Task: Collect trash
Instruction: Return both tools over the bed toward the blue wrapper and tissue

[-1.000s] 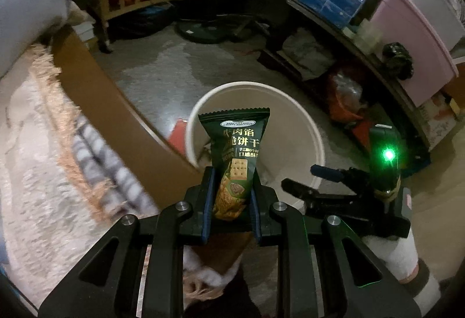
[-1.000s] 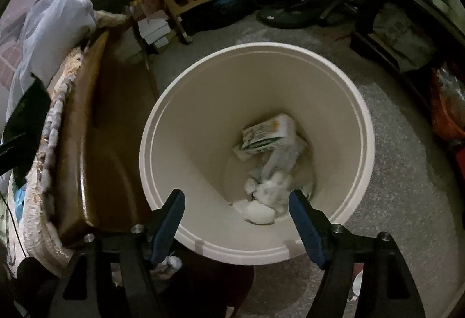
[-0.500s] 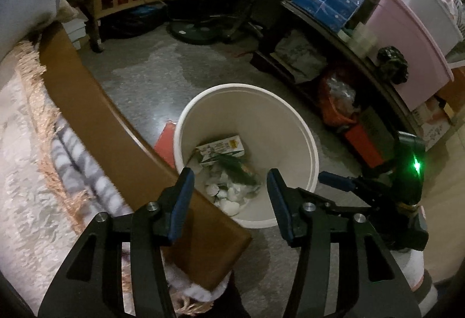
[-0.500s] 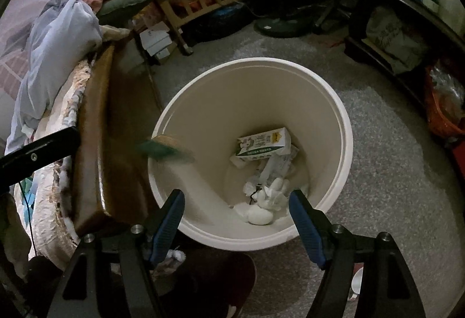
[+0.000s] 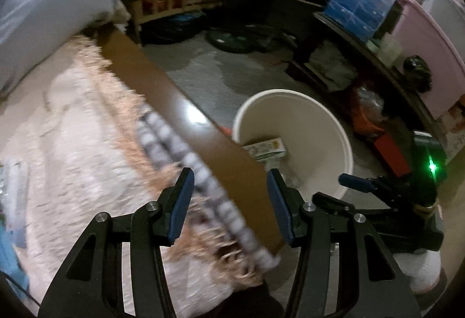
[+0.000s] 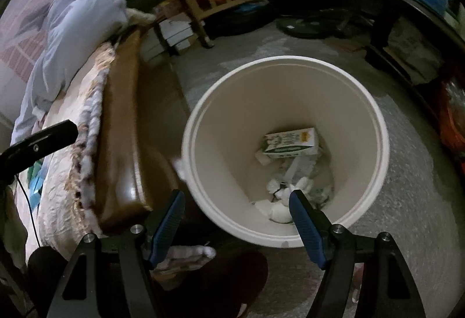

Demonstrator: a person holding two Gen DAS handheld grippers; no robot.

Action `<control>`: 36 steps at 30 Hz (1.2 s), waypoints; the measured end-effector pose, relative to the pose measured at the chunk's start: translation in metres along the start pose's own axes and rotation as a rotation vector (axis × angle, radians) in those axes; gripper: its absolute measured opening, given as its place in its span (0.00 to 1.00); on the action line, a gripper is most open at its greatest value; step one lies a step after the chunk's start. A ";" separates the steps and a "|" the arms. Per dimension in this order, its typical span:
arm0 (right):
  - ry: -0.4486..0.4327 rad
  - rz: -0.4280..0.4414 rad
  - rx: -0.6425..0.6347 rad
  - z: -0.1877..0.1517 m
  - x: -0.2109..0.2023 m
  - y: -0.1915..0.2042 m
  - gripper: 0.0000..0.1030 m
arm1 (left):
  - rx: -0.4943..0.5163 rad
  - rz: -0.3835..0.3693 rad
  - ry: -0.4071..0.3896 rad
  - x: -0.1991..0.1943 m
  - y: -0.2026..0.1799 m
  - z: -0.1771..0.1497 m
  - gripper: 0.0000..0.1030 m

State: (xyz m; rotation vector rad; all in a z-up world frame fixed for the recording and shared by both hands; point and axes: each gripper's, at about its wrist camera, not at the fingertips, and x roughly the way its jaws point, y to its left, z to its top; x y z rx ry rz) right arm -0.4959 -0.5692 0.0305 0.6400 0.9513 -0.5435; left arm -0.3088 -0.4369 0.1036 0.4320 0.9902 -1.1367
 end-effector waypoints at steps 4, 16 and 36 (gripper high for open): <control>-0.005 0.006 -0.041 0.000 -0.002 0.022 0.70 | -0.016 0.048 -0.022 -0.014 0.016 -0.008 0.49; -0.066 0.059 -0.161 0.010 -0.029 0.090 0.70 | -0.105 0.145 -0.080 -0.064 0.072 -0.040 0.49; -0.040 0.243 -0.423 -0.001 -0.018 0.249 0.70 | -0.309 0.355 -0.150 -0.161 0.189 -0.119 0.49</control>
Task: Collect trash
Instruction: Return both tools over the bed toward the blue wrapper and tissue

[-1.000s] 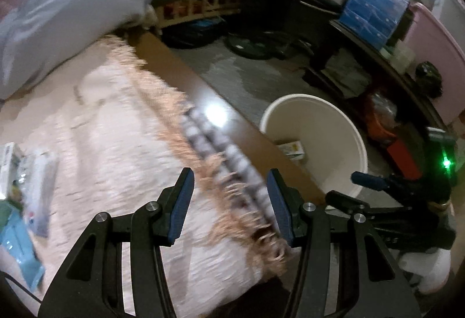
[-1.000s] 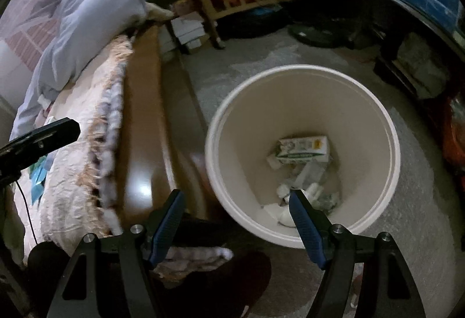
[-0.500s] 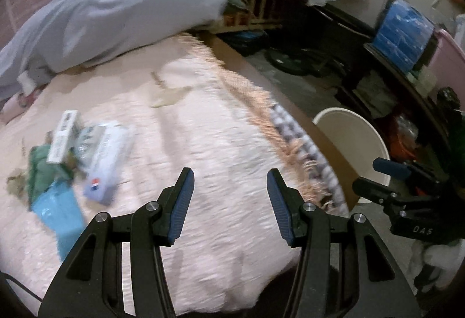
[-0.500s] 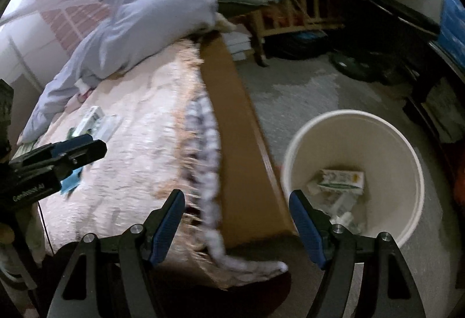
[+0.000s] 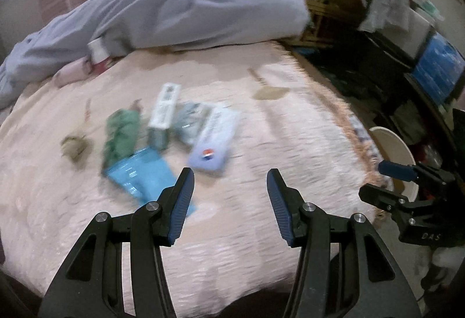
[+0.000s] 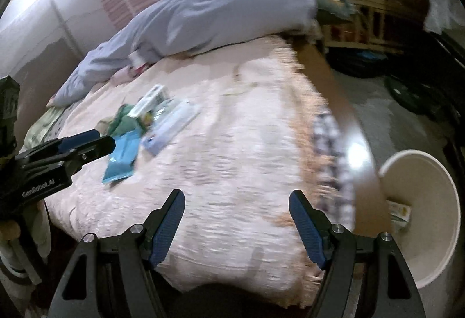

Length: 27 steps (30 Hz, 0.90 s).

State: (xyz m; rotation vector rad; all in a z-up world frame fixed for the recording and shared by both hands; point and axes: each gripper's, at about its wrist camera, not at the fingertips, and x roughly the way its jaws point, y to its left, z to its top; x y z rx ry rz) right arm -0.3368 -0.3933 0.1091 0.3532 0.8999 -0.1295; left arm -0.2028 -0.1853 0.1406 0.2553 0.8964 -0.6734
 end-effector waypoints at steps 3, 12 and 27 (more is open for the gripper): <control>0.027 0.022 -0.043 0.003 0.014 0.023 0.70 | -0.035 0.032 0.005 -0.002 0.028 -0.009 0.49; 0.117 0.116 -0.161 0.016 0.069 0.099 0.75 | -0.156 0.140 0.044 -0.001 0.126 -0.043 0.49; 0.274 0.231 -0.309 0.052 0.174 0.196 0.75 | -0.389 0.148 0.036 0.020 0.226 -0.042 0.49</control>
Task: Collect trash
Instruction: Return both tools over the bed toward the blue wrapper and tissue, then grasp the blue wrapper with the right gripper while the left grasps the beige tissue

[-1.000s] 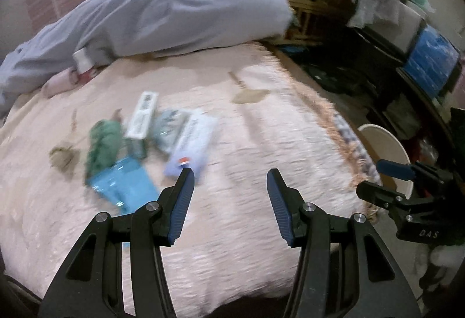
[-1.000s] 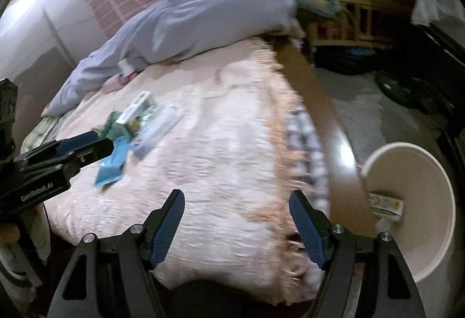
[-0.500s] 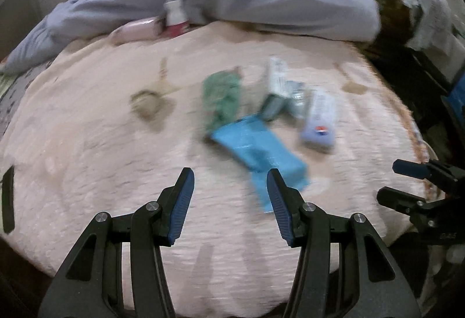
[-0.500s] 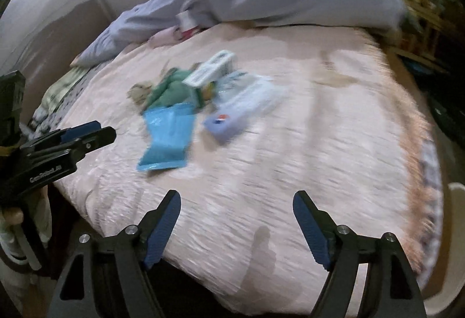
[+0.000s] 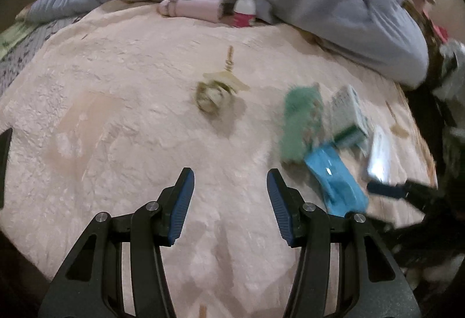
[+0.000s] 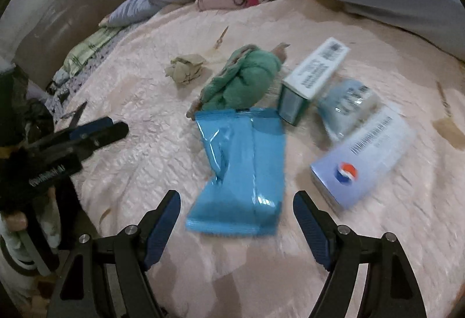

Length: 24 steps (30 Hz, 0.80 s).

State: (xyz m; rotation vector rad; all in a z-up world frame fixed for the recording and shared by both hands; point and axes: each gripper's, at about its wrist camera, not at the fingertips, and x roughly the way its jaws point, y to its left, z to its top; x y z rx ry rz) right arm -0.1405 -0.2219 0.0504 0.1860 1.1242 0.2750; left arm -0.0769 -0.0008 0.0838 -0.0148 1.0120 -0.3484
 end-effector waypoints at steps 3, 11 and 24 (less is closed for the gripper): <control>0.026 -0.018 -0.014 0.008 0.019 0.000 0.75 | -0.042 0.000 -0.011 0.016 0.009 0.020 0.51; 0.003 0.022 -0.053 0.012 0.041 -0.002 0.74 | -0.061 0.031 -0.026 0.068 0.005 0.069 0.54; -0.061 0.026 -0.082 -0.026 -0.011 -0.004 0.49 | -0.056 0.028 0.014 0.080 0.002 0.055 0.24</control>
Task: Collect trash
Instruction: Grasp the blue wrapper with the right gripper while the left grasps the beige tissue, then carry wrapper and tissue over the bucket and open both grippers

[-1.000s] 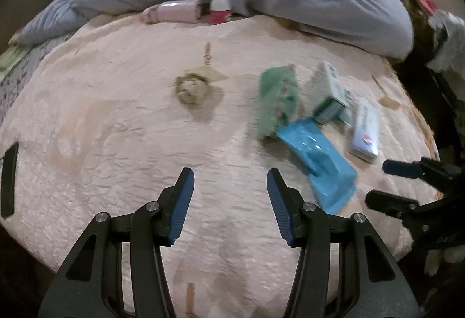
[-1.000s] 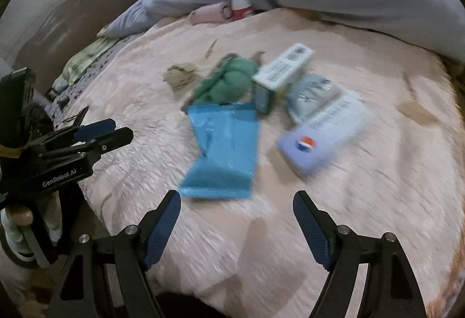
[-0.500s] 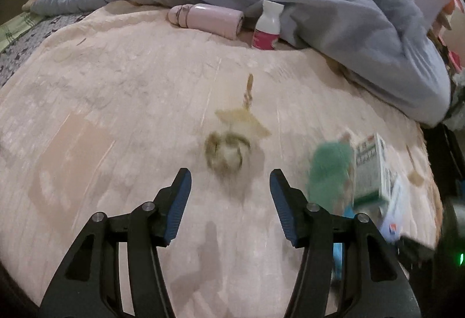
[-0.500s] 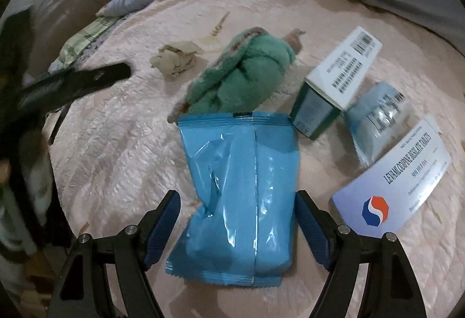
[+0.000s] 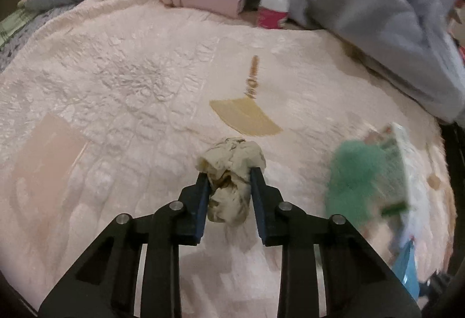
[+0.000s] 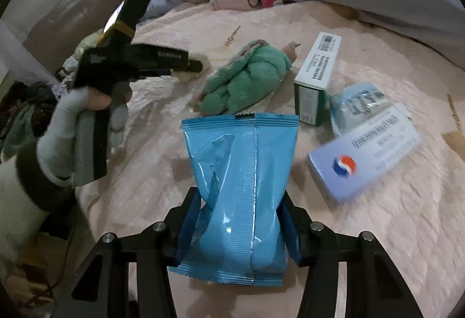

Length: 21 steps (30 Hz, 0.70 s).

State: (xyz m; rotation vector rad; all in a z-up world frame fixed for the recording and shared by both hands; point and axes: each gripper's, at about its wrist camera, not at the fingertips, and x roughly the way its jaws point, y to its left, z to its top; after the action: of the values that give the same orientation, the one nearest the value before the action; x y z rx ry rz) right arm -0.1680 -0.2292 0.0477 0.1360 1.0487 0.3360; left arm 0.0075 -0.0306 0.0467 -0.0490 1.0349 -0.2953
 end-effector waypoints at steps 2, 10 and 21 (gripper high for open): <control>-0.018 -0.011 0.007 -0.011 -0.017 -0.002 0.49 | 0.015 -0.020 -0.010 -0.020 -0.007 -0.012 0.24; -0.086 -0.119 0.111 -0.053 -0.082 -0.031 0.49 | 0.137 -0.113 -0.053 -0.087 -0.061 -0.053 0.24; -0.159 -0.209 0.286 -0.112 -0.144 -0.072 0.49 | 0.305 -0.204 -0.077 -0.130 -0.150 -0.096 0.24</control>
State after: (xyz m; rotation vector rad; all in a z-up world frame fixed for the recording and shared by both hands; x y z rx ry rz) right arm -0.3153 -0.3504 0.0915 0.3022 0.9388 -0.0157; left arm -0.1694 -0.1309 0.1336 0.1087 0.9003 -0.6296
